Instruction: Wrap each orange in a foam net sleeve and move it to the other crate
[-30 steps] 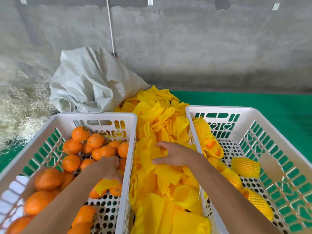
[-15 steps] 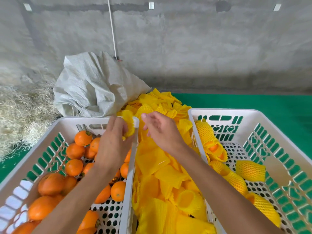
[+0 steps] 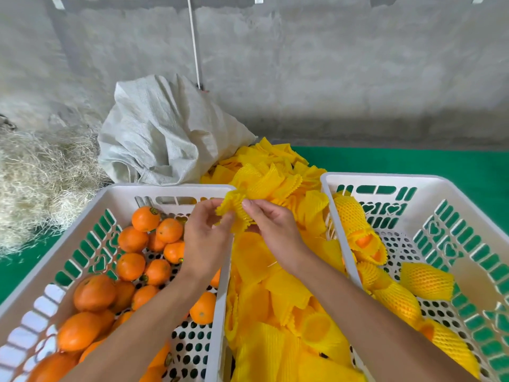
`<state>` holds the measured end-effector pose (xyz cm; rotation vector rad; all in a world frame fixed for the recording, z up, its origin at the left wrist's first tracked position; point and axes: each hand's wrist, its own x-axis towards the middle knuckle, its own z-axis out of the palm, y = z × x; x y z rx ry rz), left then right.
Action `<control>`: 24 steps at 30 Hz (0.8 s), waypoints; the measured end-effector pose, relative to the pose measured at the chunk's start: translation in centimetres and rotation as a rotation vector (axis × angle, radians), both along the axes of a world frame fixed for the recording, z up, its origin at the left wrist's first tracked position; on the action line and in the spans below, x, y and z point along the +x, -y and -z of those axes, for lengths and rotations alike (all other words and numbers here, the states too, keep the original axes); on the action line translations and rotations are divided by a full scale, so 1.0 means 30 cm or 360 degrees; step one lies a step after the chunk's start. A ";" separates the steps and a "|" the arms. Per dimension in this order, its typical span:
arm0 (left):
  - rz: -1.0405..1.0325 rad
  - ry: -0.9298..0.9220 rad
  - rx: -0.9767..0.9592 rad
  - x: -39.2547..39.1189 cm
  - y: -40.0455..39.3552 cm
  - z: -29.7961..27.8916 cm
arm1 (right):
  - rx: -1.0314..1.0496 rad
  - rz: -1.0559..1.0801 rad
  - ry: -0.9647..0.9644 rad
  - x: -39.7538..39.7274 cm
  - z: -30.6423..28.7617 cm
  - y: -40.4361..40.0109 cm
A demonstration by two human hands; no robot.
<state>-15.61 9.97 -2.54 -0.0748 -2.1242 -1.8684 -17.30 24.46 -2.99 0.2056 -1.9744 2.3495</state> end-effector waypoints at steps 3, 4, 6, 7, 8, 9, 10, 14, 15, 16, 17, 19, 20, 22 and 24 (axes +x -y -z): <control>-0.0106 -0.0006 -0.0105 -0.015 0.025 0.002 | -0.0092 -0.0018 0.0100 0.005 -0.013 0.018; -0.0111 0.0016 -0.0131 -0.020 0.034 0.005 | -0.0234 -0.0050 0.0177 0.007 -0.019 0.028; -0.0078 0.0042 -0.0260 -0.032 0.048 0.009 | -0.0595 -0.0111 0.0357 0.002 -0.028 0.039; -0.0043 0.0039 -0.0327 -0.036 0.054 0.010 | -0.0759 -0.0128 0.0442 -0.001 -0.032 0.042; 0.0007 0.0030 -0.0334 -0.038 0.060 0.009 | -0.0881 -0.0128 0.0524 -0.003 -0.035 0.043; 0.0045 0.0055 -0.0290 -0.038 0.063 0.004 | -0.0957 -0.0120 0.0600 -0.005 -0.034 0.042; 0.0072 0.0127 -0.0198 -0.042 0.067 -0.003 | -0.0985 -0.0112 0.0667 -0.007 -0.032 0.039; 0.0465 0.0665 0.0427 -0.072 0.089 -0.030 | -0.0835 -0.0083 0.0834 -0.016 -0.027 0.013; 0.0649 0.0769 0.0547 -0.073 0.095 -0.035 | -0.0810 -0.0082 0.0827 -0.020 -0.028 0.008; 0.0834 0.0871 0.0666 -0.071 0.100 -0.038 | -0.0794 -0.0087 0.0814 -0.022 -0.030 0.005; 0.0988 0.0928 0.0767 -0.068 0.105 -0.041 | -0.0774 -0.0087 0.0807 -0.023 -0.031 0.004; 0.1154 0.0933 0.0880 -0.061 0.104 -0.062 | -0.0692 -0.0085 0.0803 -0.022 -0.031 0.006; 0.1190 0.0898 0.0875 -0.058 0.100 -0.069 | -0.0643 -0.0088 0.0799 -0.021 -0.030 0.007; 0.1148 0.0839 0.0743 -0.055 0.089 -0.078 | -0.0599 -0.0149 0.0765 -0.019 -0.031 0.007; 0.1009 0.0819 0.0659 -0.063 0.083 -0.077 | -0.0562 -0.0290 0.0668 -0.015 -0.040 0.004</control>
